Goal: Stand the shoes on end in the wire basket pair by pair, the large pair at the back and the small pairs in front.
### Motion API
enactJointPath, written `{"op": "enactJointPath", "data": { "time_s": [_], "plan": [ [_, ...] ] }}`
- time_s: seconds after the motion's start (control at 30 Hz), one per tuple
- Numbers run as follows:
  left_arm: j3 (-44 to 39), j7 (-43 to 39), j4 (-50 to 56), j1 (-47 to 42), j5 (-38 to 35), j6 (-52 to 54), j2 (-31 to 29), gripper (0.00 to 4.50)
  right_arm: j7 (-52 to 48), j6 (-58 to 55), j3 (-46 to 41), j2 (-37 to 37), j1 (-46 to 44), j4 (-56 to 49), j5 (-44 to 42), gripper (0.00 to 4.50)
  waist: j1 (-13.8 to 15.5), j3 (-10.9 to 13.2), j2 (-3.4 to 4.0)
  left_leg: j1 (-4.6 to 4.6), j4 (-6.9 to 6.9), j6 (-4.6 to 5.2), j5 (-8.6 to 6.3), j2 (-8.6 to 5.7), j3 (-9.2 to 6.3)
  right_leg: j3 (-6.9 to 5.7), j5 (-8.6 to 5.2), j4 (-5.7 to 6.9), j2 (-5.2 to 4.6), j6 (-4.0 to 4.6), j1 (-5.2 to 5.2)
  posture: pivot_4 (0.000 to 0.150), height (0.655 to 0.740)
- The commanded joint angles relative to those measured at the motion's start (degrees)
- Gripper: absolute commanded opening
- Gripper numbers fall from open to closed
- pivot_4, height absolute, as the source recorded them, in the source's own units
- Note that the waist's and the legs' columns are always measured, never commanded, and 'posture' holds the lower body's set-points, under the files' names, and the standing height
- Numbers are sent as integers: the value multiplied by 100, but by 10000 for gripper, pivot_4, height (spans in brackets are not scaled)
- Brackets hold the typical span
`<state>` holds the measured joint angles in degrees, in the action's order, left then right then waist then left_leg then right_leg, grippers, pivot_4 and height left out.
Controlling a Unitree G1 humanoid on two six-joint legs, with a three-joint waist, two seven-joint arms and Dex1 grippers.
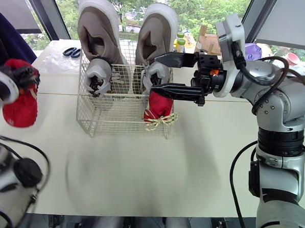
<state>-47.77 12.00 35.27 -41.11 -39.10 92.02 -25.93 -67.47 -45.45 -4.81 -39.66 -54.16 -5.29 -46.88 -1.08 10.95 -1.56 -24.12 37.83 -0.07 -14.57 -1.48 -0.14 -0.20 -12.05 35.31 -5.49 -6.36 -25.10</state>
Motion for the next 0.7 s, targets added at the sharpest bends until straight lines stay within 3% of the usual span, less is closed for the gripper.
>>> {"op": "enactJointPath", "data": {
  "time_s": [0.03, 0.1, 0.2, 0.3, 0.37, 0.43, 0.7],
  "plan": [
    [-629, 243, 2024, 43, -1990, -700, 665, 632, -157, 404, 42, 177, -305, 426, 199, 45000, 37, 2, -5, -6, 2, -1, 1, 2, -3, -2, 0, 6, 2, 1, -8, 1500, 7400],
    [-830, 1030, 2298, 505, -3671, -2156, 1146, 632, -259, 560, 115, 273, -462, 702, 330, 45000, 65, 0, 0, -21, 9, -15, 9, 11, -13, -9, 6, 9, 11, 12, -19, 1500, 7400],
    [-807, 1589, 2189, 1203, -4381, -3021, 702, 632, -418, 685, 247, 325, -595, 939, 496, 45000, 49, -6, 12, -14, 11, -9, 6, 10, -7, -6, 9, 10, 5, 17, -14, 1500, 7400],
    [-189, 2060, 1970, 1350, -5181, -3994, 68, 632, -526, 627, 287, 305, -665, 994, 510, 45000, 73, -6, 12, -9, 12, 2, 3, 17, -14, -7, 11, 19, 22, 29, -14, 1500, 7400],
    [359, 2259, 1993, 1444, -5544, -4558, -22, 632, -554, 560, 259, 262, -730, 1013, 509, 45000, 119, -6, 12, -7, 18, 2, 5, 16, -15, -7, 13, 15, 36, 34, -6, 1500, 7400],
    [982, 2200, 2124, 1671, -5548, -4933, 87, 632, -551, 468, 227, 185, -800, 1026, 508, 45000, 173, -6, 13, 10, 21, 9, 1, 14, -11, -4, 5, -4, 35, 53, 21, 1500, 7400],
    [2554, 534, 1690, 2230, -3874, -5666, 305, 632, -382, 40, 125, -125, -846, 824, 449, 45000, 180, -6, 13, 22, 22, 21, -4, 11, -1, -5, 2, -18, 46, 58, 37, 1500, 7400]
  ]
}}
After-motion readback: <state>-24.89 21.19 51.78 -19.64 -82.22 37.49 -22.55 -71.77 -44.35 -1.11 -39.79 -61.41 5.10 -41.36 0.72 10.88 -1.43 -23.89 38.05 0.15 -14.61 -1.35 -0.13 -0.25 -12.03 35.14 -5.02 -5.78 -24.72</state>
